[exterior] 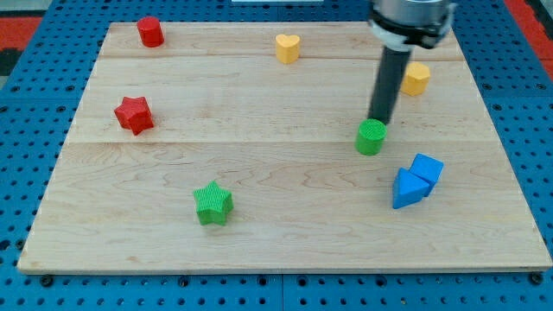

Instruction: Slide the green circle closer to the blue triangle and the blue cube

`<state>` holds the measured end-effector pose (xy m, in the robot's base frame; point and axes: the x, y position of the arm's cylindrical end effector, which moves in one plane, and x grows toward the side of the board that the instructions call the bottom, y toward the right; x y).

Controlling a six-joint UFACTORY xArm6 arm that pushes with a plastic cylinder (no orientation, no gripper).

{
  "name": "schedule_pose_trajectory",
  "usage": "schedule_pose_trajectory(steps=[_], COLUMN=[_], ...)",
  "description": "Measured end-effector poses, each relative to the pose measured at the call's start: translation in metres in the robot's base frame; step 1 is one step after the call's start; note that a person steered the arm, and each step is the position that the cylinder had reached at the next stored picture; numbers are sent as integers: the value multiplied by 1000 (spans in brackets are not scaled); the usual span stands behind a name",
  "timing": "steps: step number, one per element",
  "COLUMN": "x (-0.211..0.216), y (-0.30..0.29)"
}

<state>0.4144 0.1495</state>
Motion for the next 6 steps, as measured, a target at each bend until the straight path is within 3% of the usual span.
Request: schedule_pose_trajectory(steps=[1,2,3,4,5,6], x=[5,-25,-20,-1,39,-1], y=[2,14,-32,-37,-2,4])
